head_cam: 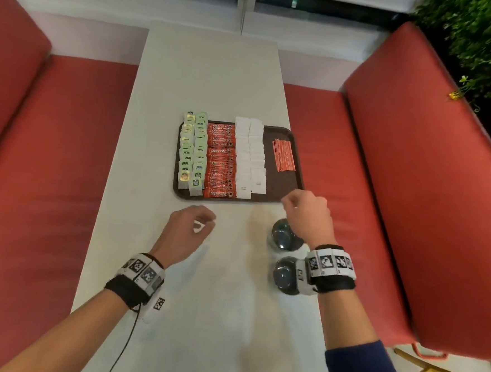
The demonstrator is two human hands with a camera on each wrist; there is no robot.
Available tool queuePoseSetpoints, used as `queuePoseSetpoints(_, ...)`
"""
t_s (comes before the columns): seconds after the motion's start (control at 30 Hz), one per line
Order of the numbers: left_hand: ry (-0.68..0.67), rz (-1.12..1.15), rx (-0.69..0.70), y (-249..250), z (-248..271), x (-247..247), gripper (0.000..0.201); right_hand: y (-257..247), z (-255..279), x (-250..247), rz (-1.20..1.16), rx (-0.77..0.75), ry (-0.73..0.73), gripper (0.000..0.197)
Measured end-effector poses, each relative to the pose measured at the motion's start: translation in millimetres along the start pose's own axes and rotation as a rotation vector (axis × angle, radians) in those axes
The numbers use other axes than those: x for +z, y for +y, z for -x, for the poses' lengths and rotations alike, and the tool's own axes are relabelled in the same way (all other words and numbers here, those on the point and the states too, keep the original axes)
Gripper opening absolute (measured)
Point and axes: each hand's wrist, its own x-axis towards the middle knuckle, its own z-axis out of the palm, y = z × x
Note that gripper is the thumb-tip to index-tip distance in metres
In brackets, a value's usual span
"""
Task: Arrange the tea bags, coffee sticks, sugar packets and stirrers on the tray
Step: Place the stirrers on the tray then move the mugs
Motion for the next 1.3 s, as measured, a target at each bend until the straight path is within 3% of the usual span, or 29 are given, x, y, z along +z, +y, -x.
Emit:
queuePoseSetpoints(0.13,-0.201,0.052,0.062,20.9,36.5,50.8,0.029,77.2,18.3,4.3,0.005,0.095,-0.07,0.027)
queuePoseSetpoints(0.27,-0.372,0.011,0.016,25.6,53.3,107.3,0.076,120.9,27.5,22.7,-0.048,0.021,-0.188,0.044)
queuePoseSetpoints(0.33,-0.431,0.009,-0.011,29.5,55.9,130.7,0.094,131.2,30.6,31.1,-0.136,0.027,-0.212,0.039)
queuePoseSetpoints(0.47,-0.414,0.044,-0.021,30.2,52.9,168.1,0.107,142.7,33.7,39.9,-0.248,0.027,-0.215,0.016)
queuePoseSetpoints(0.67,-0.282,0.136,-0.004,33.7,47.2,193.8,0.097,149.3,42.4,42.0,-0.307,0.017,-0.26,0.02)
queuePoseSetpoints(0.97,-0.252,0.153,-0.007,-13.1,72.4,124.6,0.09,141.0,73.6,71.7,-0.414,-0.013,-0.213,0.026)
queuePoseSetpoints(1.3,-0.1,0.185,-0.105,-86.0,122.4,5.1,0.092,50.6,115.5,138.5,-0.543,-0.089,-0.297,0.032)
